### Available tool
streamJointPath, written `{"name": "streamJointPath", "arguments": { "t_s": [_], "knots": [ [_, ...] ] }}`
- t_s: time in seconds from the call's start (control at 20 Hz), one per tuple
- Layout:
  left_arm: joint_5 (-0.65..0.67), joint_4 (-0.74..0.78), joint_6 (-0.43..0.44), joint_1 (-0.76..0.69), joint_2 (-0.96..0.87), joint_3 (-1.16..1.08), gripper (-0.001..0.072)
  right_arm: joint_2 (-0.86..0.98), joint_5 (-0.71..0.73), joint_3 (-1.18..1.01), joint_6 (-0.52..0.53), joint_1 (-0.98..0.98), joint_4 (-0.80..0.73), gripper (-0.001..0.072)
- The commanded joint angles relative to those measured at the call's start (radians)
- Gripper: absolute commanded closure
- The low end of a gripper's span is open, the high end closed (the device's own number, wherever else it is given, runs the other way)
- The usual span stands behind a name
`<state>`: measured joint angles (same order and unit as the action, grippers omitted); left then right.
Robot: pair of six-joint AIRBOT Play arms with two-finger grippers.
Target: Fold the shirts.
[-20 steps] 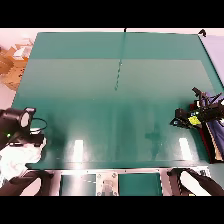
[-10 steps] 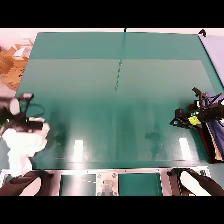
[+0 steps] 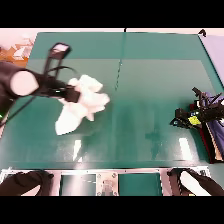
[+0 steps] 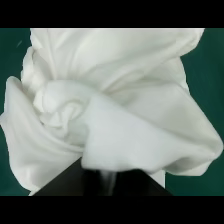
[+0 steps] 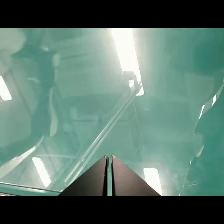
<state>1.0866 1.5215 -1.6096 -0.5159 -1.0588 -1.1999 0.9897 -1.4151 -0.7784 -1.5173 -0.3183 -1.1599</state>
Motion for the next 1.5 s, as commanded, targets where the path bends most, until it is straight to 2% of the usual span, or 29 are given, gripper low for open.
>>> {"name": "streamJointPath", "arguments": {
  "t_s": [0.0,0.05,0.1,0.15,0.3,0.55,0.7,0.85,1.0,1.1,1.2,1.25,1.3,1.35,1.4,1.45],
  "knots": [
    [-0.242,-0.141,0.019,-0.143,-0.143,-0.021,0.0682,0.000,0.000,0.000,0.000,0.001,0.000,0.0657],
    [-0.265,-0.184,0.027,-0.157,-0.199,-0.021,0.0552,0.000,0.000,0.000,0.000,0.001,0.000,0.0657],
    [-0.274,-0.219,0.031,-0.163,-0.254,-0.021,0.0129,0.000,0.000,0.000,0.000,0.001,0.000,0.0657],
    [-0.264,-0.250,0.029,-0.158,-0.291,-0.022,0.0005,0.000,0.000,0.000,0.000,0.001,0.000,0.0657],
    [-0.165,-0.230,0.031,-0.095,-0.299,-0.037,0.0006,0.000,0.004,0.000,0.000,0.001,0.000,0.0657],
    [0.227,-0.075,0.040,0.147,-0.245,-0.098,0.0007,0.000,0.005,0.000,0.000,0.001,0.000,0.0657],
    [0.364,-0.063,0.040,0.309,-0.242,-0.042,0.0007,0.000,0.014,0.000,0.000,0.001,0.000,0.0657],
    [0.317,-0.106,0.040,0.385,-0.242,0.129,0.0007,0.000,0.029,0.000,0.000,0.001,0.001,0.0657],
    [0.142,-0.283,0.058,0.386,-0.242,0.305,0.0006,0.000,0.113,0.002,0.000,0.002,0.002,0.0658],
    [0.009,-0.423,0.111,0.386,-0.242,0.397,0.0007,0.006,0.171,0.006,0.000,0.002,0.017,0.0656],
    [-0.062,-0.519,0.160,0.386,-0.242,0.466,0.0007,0.032,0.203,0.006,0.002,0.004,0.072,0.0656],
    [-0.084,-0.570,0.193,0.386,-0.242,0.491,0.0008,0.056,0.226,0.006,0.030,0.010,0.122,0.0655],
    [-0.098,-0.614,0.228,0.386,-0.242,0.507,0.0009,0.087,0.257,0.005,0.083,0.019,0.186,0.0622],
    [-0.101,-0.651,0.258,0.386,-0.242,0.517,0.0090,0.125,0.290,0.005,0.135,0.031,0.264,0.0457],
    [-0.097,-0.667,0.290,0.386,-0.242,0.517,0.0381,0.172,0.324,0.005,0.196,0.048,0.356,0.0308],
    [-0.095,-0.674,0.315,0.386,-0.242,0.516,0.0680,0.223,0.364,0.004,0.257,0.072,0.447,0.0286]
  ]
}}
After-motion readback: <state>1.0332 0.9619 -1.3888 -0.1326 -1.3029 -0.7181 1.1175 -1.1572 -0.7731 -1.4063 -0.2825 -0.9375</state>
